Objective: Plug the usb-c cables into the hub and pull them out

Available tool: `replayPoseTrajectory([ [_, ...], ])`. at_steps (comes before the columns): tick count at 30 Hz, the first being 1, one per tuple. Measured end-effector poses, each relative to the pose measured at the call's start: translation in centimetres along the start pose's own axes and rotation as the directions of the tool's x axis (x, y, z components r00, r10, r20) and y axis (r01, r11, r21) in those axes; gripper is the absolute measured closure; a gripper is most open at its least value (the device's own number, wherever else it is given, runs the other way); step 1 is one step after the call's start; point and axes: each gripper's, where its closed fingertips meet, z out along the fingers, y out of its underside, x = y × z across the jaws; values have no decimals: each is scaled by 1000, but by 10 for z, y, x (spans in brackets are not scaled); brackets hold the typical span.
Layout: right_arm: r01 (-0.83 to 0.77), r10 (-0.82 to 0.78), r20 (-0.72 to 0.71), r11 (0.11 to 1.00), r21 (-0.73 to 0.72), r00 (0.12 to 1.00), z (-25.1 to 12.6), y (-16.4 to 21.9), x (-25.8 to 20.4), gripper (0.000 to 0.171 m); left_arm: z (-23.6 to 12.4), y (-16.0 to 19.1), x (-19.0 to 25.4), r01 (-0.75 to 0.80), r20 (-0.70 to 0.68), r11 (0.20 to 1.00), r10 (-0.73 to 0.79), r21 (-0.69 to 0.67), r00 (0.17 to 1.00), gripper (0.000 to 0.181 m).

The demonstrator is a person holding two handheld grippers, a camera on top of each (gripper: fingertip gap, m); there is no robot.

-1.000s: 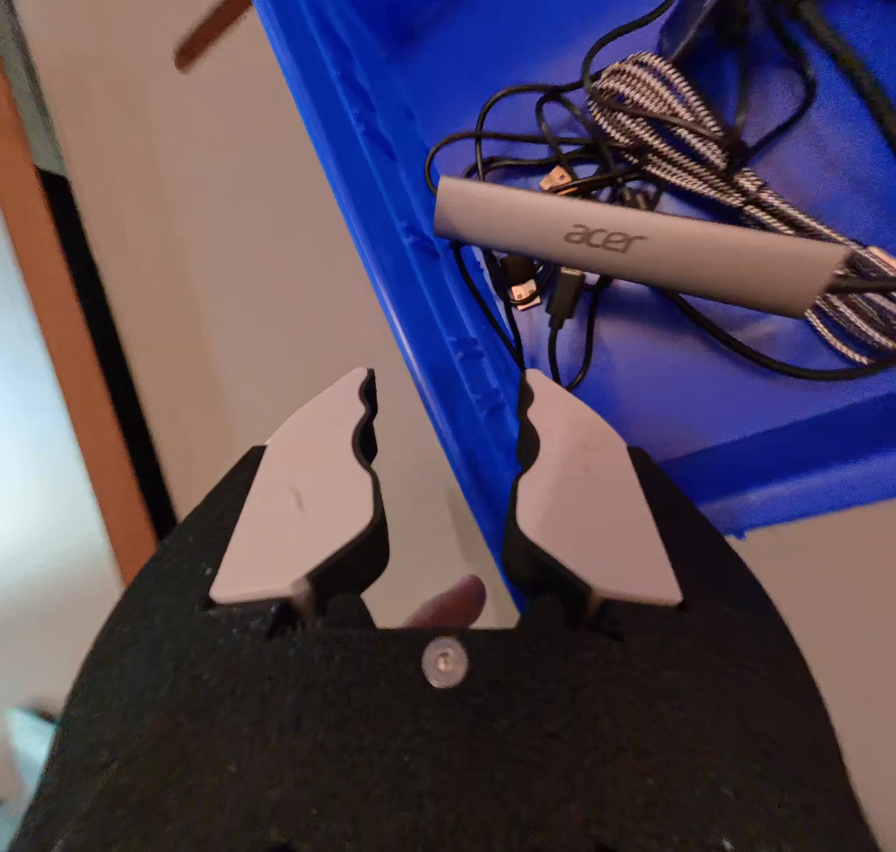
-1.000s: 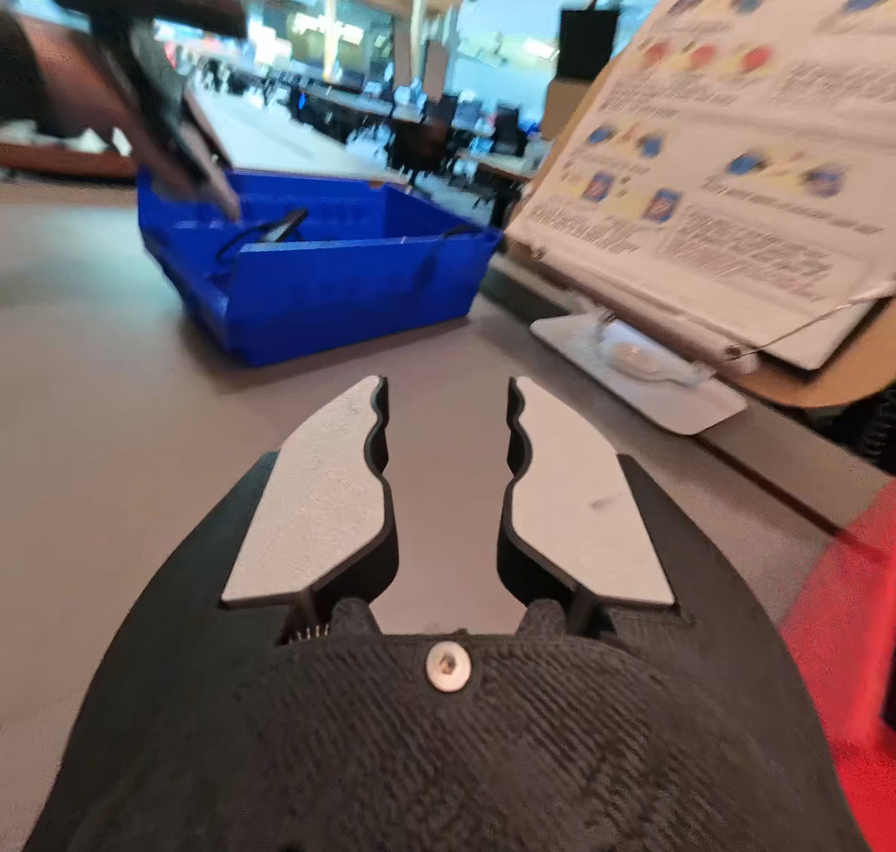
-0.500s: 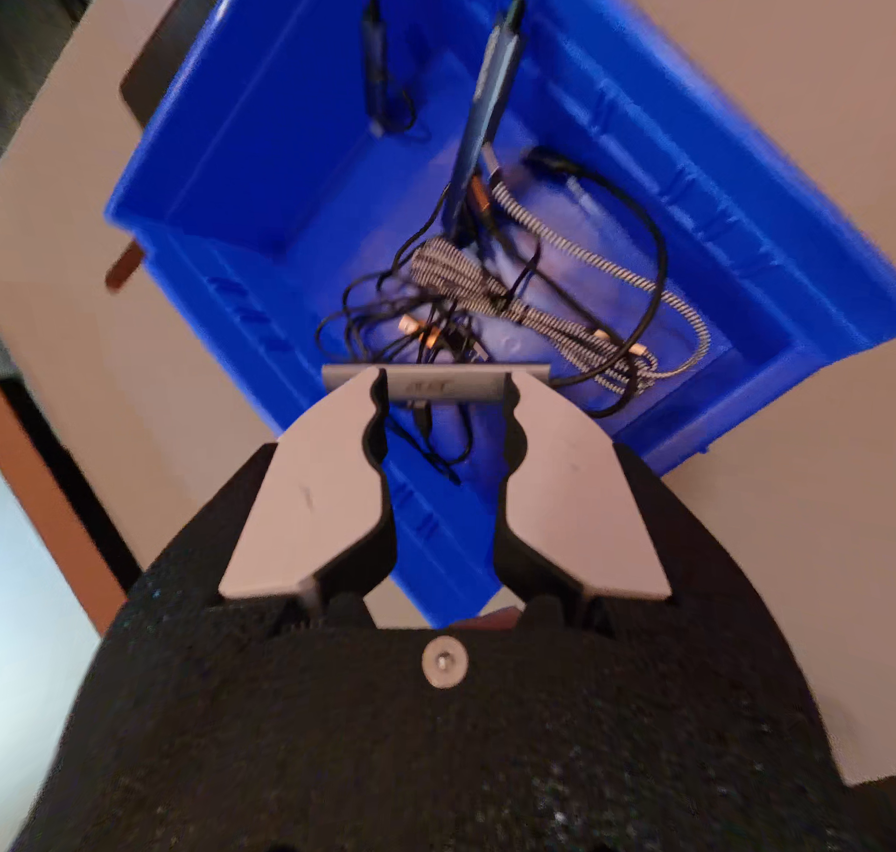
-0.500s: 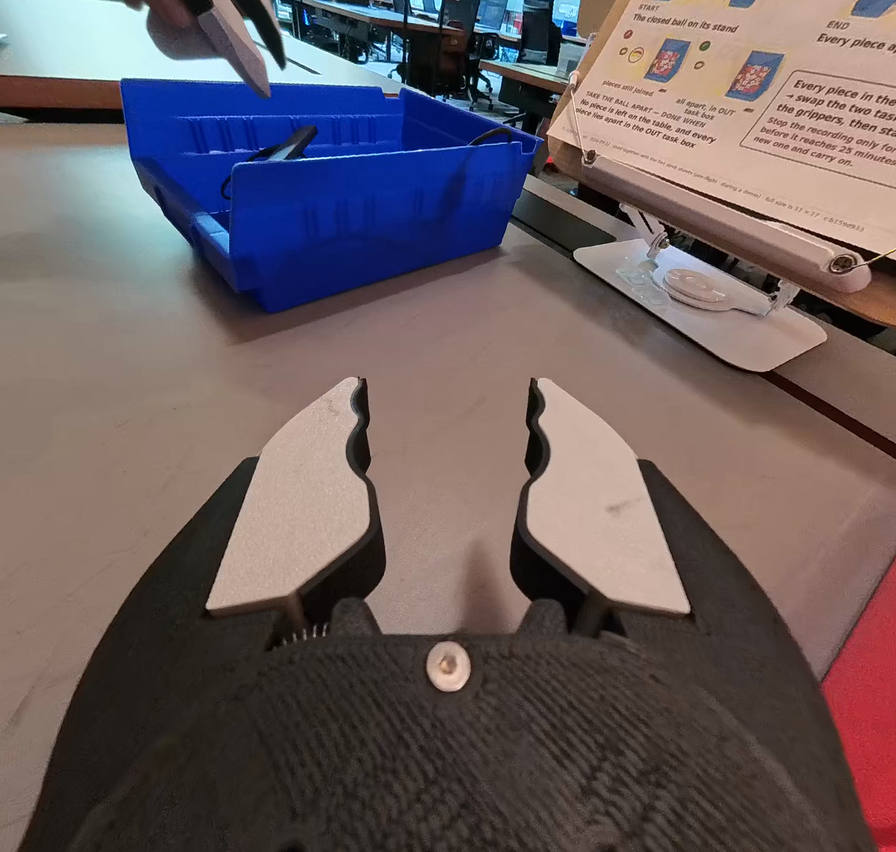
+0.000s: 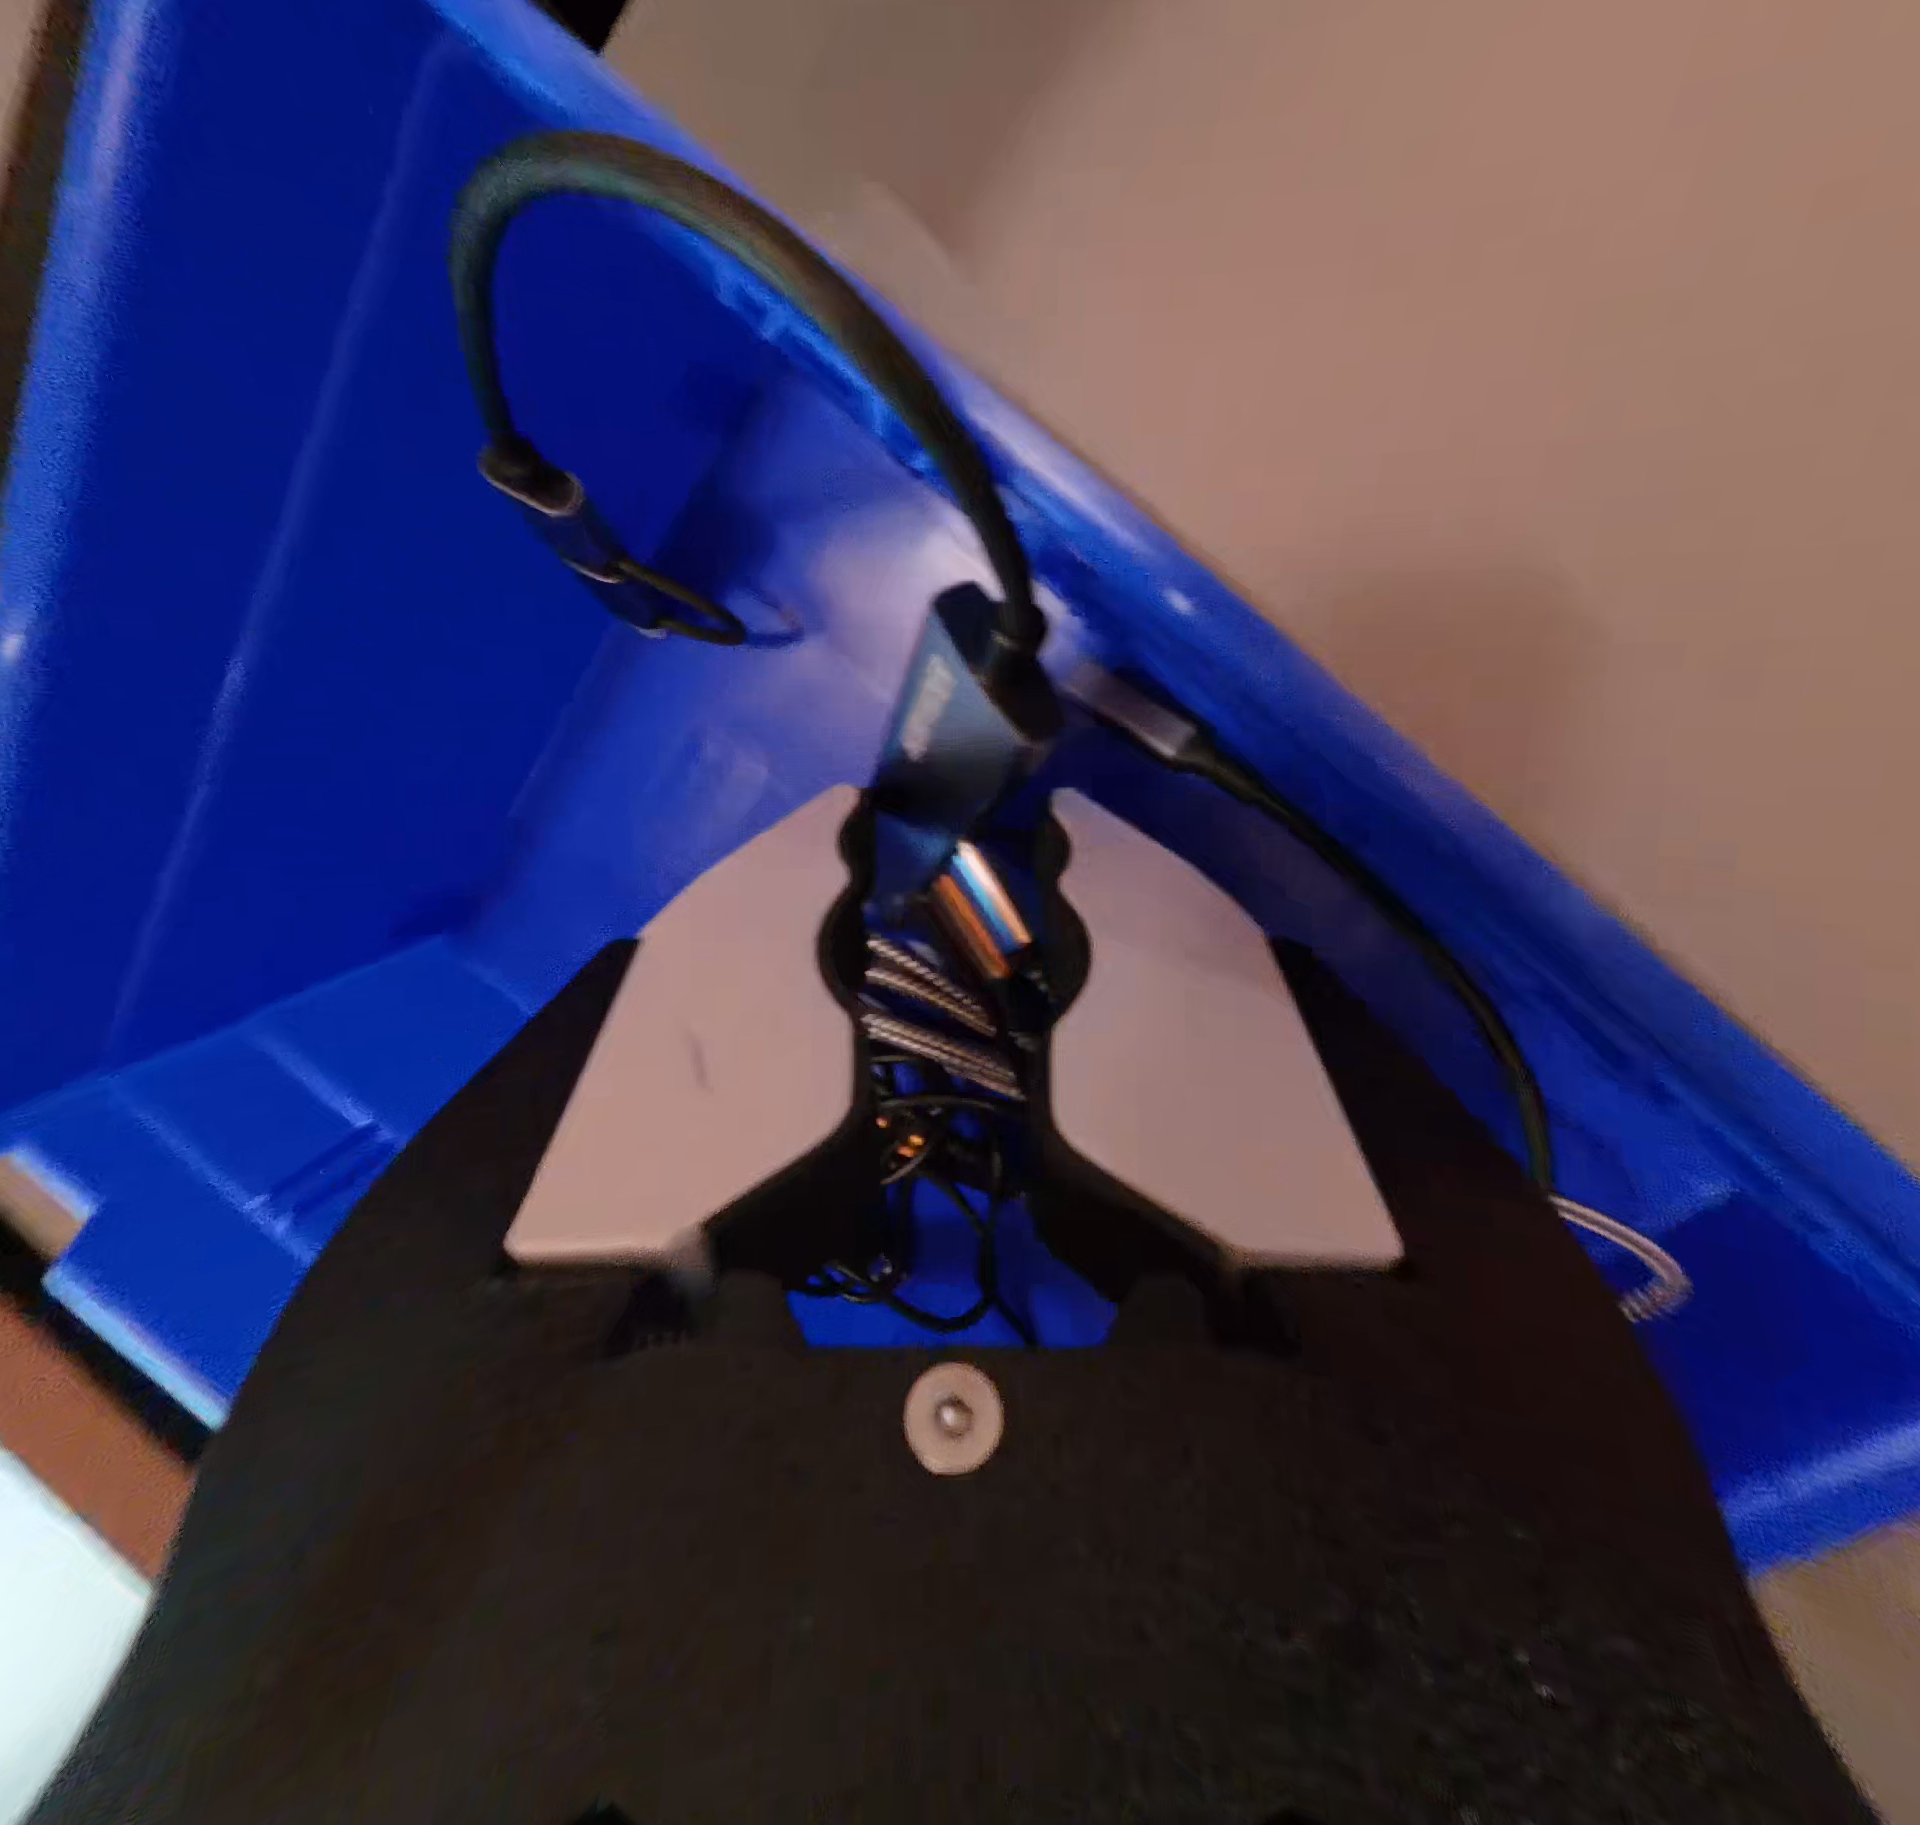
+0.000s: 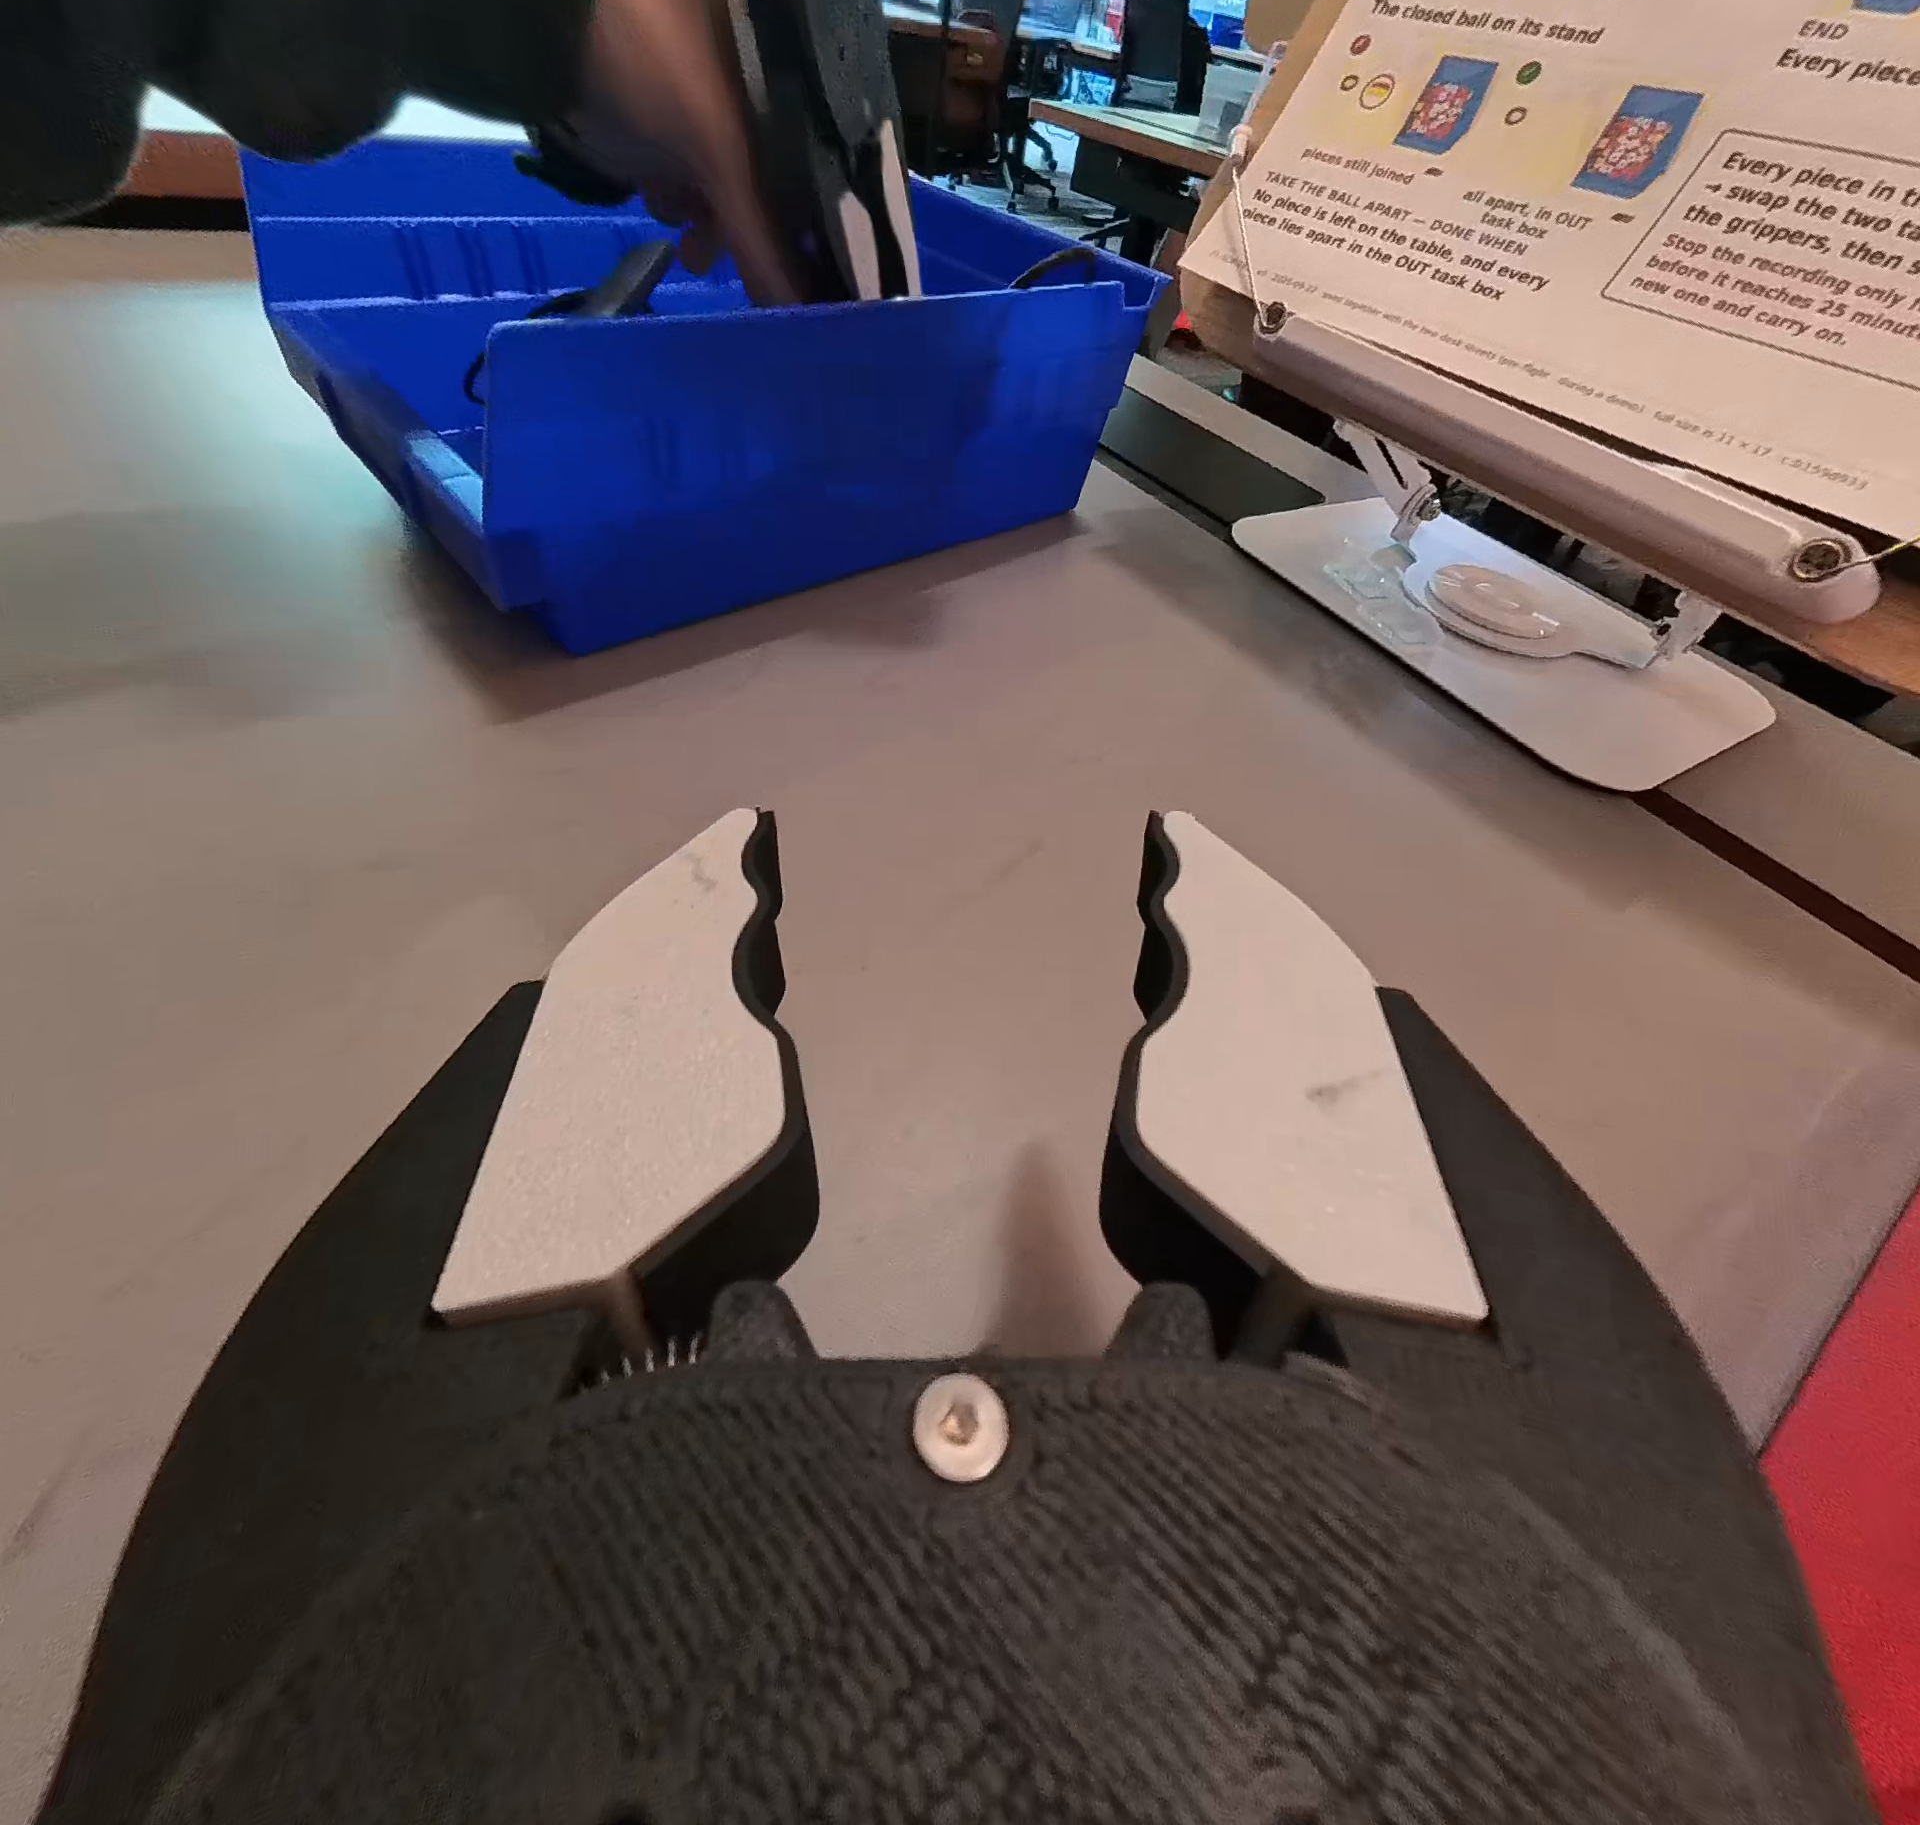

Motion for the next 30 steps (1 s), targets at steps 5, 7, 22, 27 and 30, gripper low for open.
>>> replayPoseTrajectory([
  [5, 15, -15, 3, 1000, 4, 1000, 0, -1, -2, 104, -22, -3, -20, -7, 175, 1000, 2, 24, 985, 171],
  [7, 11, -11, 3, 1000, 7, 1000, -1, -1, -1, 104, -51, -14, -28, 51, 181, 988, -76, 142, 980, 172],
  [22, 28, -28, -11, 1000, -11, 1000, 0, 1, 0, 104, -413, -91, -46, -120, 368, 568, -345, 814, 864, 172],
  [27, 2, -2, -12, 1000, 3, 1000, -2, 0, 3, 104, -517, -116, 5, -191, 321, 402, -287, 895, 902, 172],
  [30, -51, 51, 1, 998, 41, 999, -6, -4, 8, 104, -550, -126, 44, -229, 314, 335, -226, 914, 922, 173],
])
